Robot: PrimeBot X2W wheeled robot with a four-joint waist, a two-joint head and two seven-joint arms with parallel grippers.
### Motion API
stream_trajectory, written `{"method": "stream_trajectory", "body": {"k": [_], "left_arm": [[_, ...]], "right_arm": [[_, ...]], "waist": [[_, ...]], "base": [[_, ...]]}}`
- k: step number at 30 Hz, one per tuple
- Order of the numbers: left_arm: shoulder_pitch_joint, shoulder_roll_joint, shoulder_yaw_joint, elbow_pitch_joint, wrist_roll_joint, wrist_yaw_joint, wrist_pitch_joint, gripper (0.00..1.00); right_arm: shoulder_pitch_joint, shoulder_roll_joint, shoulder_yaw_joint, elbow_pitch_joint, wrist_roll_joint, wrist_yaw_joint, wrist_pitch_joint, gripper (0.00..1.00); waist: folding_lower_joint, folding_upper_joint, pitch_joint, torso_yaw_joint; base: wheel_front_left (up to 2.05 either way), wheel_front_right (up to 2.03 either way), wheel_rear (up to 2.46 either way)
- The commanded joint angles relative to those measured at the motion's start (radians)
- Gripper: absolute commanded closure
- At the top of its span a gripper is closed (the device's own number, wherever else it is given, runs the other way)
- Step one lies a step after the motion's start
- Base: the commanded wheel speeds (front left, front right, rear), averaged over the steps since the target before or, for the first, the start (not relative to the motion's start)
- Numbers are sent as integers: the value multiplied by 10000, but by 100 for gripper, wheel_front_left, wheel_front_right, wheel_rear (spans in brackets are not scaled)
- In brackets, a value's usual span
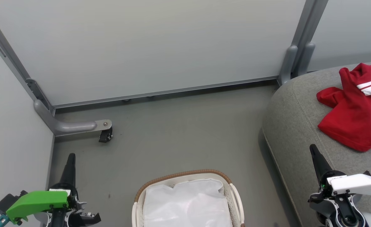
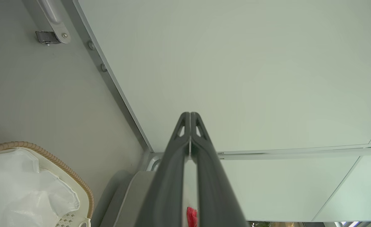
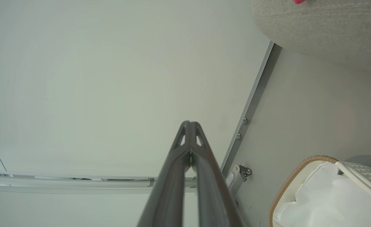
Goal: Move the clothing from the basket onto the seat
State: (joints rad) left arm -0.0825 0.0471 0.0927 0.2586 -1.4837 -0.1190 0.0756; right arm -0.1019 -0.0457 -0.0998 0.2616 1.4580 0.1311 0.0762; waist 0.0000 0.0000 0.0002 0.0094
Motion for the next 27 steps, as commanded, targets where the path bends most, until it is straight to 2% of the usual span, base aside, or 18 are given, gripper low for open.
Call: {"method": "stream_trajectory", "body": {"k": [1, 20, 27], "left_arm": [[-201, 50, 51, -90, -184, -61, 71, 100], [-341, 56, 242, -152, -1309, -147, 404, 100], [-319, 56, 238, -145, -1311, -144, 418, 100]], "right_arm": [[-109, -62, -54, -96, 246, -5, 66, 100], [-100, -73, -165, -197, 1555, -7, 422, 100], [-99, -73, -162, -197, 1565, -5, 414, 100]], "waist": [[0, 0, 2, -6], [0, 0, 28, -90], [0, 0, 29, -94]], "base": [[0, 0, 0], [0, 0, 0], [0, 0, 0]]}}
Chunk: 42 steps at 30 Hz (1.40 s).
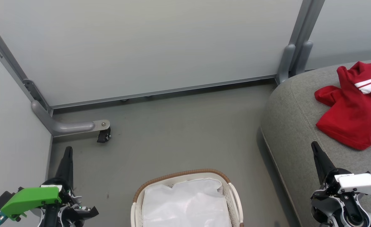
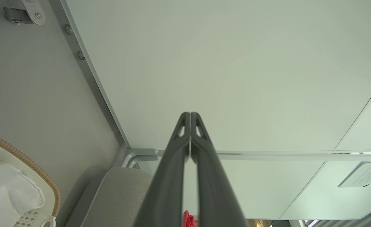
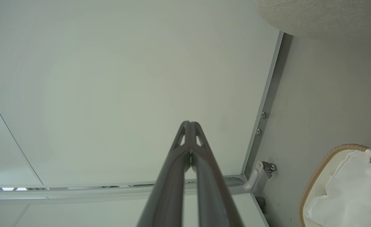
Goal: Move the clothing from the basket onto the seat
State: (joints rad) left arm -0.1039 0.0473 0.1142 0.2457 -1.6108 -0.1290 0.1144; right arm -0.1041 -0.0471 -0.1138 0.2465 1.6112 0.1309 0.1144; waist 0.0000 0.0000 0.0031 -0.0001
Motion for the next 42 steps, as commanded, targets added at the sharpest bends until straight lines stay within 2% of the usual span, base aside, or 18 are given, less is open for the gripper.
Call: {"method": "stream_trajectory", "body": {"k": [1, 42], "left_arm": [[-105, 54, 24, -17, -38, -45, 31, 100], [-104, 55, 21, -18, -39, -45, 29, 100]], "right_arm": [[-76, -59, -22, -46, 33, -5, 32, 100], [-75, -59, -20, -43, 35, -3, 31, 100]], "waist": [[0, 0, 0, 1], [0, 0, 0, 1]], "base": [[0, 0, 0], [0, 0, 0]]}}
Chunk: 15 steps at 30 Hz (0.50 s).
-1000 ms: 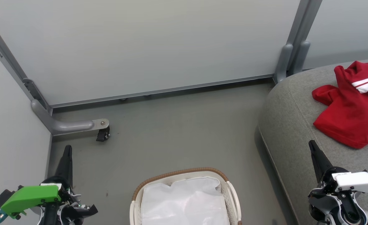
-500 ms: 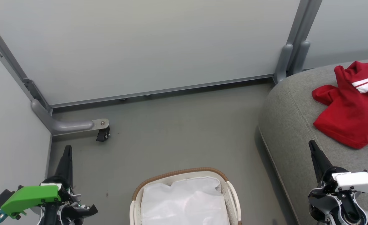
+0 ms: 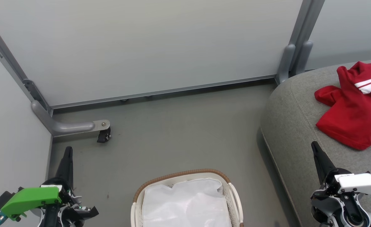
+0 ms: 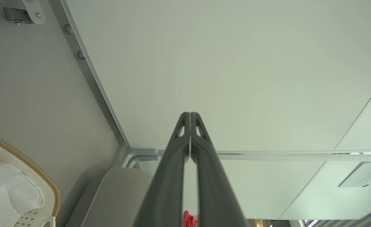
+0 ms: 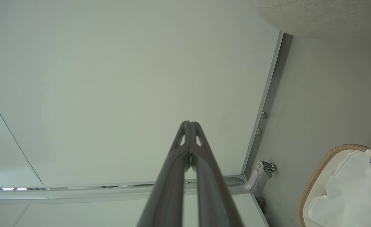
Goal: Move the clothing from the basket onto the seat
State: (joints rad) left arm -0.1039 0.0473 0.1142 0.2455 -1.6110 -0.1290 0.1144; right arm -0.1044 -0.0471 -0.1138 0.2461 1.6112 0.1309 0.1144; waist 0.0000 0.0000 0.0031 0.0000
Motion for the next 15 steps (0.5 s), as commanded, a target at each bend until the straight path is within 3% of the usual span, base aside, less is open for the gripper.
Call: {"method": "stream_trajectory", "body": {"k": [1, 15], "left_arm": [[-104, 55, 21, -16, -38, -45, 29, 100], [-104, 55, 21, -17, -36, -45, 28, 100]], "right_arm": [[-72, -59, -20, -39, 35, -3, 31, 100], [-71, -60, -19, -39, 35, -3, 30, 100]], "waist": [[0, 0, 0, 0], [0, 0, 0, 0]], "base": [[0, 0, 0], [0, 0, 0]]}}
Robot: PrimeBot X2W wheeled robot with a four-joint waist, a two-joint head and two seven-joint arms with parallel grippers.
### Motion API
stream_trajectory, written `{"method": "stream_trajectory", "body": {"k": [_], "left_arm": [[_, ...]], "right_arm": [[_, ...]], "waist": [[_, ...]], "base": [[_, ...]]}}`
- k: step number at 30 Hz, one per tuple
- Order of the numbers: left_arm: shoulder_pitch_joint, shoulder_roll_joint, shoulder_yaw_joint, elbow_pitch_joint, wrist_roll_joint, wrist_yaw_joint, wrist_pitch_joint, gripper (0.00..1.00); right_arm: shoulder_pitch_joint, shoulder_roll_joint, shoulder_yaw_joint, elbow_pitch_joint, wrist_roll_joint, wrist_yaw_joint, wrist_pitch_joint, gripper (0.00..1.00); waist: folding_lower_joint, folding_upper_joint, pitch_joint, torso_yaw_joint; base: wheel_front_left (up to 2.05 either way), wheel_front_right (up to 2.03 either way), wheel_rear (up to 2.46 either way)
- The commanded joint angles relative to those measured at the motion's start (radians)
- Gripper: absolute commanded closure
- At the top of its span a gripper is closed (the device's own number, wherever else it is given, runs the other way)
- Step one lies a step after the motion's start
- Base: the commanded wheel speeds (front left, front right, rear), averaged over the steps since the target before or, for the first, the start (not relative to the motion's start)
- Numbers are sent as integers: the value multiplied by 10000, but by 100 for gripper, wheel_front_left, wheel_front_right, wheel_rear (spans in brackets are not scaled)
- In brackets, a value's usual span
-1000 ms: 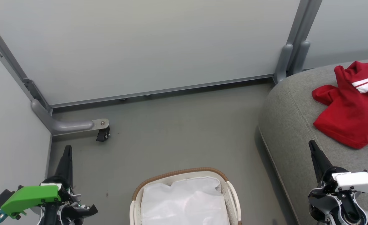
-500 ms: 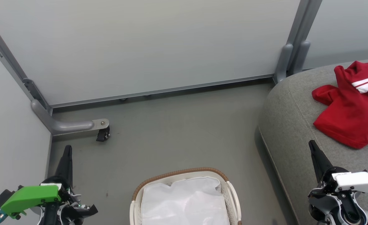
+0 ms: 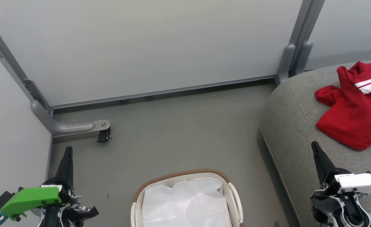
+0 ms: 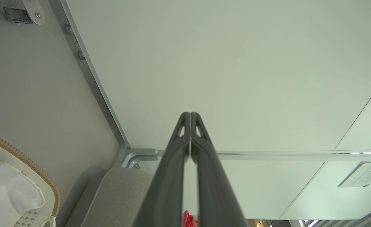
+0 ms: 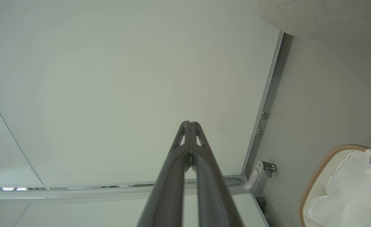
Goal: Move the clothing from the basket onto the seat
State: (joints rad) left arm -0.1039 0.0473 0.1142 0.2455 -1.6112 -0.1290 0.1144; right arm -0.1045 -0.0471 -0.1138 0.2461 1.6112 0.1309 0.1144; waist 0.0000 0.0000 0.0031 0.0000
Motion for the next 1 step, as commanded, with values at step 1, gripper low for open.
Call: {"method": "stream_trajectory", "body": {"k": [1], "left_arm": [[-104, 55, 21, -17, -35, -45, 28, 100]], "right_arm": [[-70, -60, -19, -40, 35, -3, 30, 100]], "waist": [[0, 0, 0, 0]], "base": [[0, 0, 0]]}}
